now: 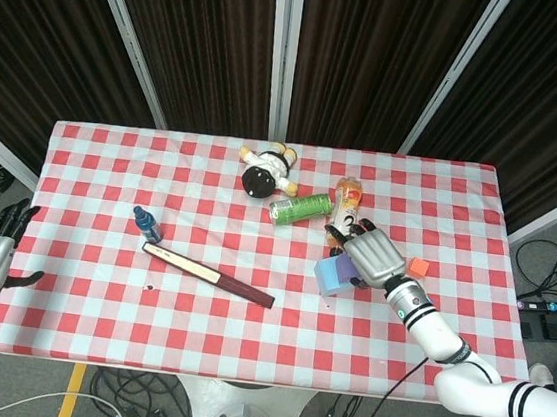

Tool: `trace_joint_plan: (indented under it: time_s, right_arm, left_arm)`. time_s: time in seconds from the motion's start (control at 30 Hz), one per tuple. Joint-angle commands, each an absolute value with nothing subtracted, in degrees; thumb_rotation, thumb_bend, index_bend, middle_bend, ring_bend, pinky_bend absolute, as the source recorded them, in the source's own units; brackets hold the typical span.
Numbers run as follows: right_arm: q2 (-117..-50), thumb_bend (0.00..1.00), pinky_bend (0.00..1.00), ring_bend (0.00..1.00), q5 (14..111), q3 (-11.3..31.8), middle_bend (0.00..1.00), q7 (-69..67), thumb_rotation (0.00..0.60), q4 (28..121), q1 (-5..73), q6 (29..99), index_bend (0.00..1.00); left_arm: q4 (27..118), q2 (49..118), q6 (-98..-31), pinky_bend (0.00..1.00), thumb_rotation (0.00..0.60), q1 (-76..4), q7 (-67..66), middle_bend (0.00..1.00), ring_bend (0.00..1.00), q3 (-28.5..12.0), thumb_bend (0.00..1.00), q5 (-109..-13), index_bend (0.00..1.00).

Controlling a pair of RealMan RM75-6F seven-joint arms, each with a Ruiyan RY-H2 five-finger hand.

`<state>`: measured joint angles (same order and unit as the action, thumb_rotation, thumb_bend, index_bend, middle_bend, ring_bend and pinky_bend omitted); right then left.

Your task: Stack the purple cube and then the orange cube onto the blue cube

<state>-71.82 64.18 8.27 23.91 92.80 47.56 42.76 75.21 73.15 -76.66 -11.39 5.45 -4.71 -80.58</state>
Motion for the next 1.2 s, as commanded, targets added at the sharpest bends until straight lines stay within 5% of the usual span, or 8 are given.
trace_joint_plan:
  time_s: [0.03, 1.2]
  right_arm:
    - [-72.1, 0.11, 0.16, 0.21, 64.6, 8.2, 0.48, 23.0, 0.6, 92.6, 47.9, 42.5, 0.08]
    - [-71.3, 0.06, 0.16, 0.2, 71.2, 5.8, 0.45, 15.5, 0.6, 89.1, 51.5, 38.5, 0.08]
  left_arm:
    - [75.1, 73.1, -76.7, 0.2, 0.6, -11.4, 5.5, 0.09, 0.08, -4.8, 0.0, -80.5, 0.11]
    - [74.3, 73.2, -76.8, 0.2, 0.6, -11.7, 5.6, 0.09, 0.08, -5.0, 0.0, -80.4, 0.11]
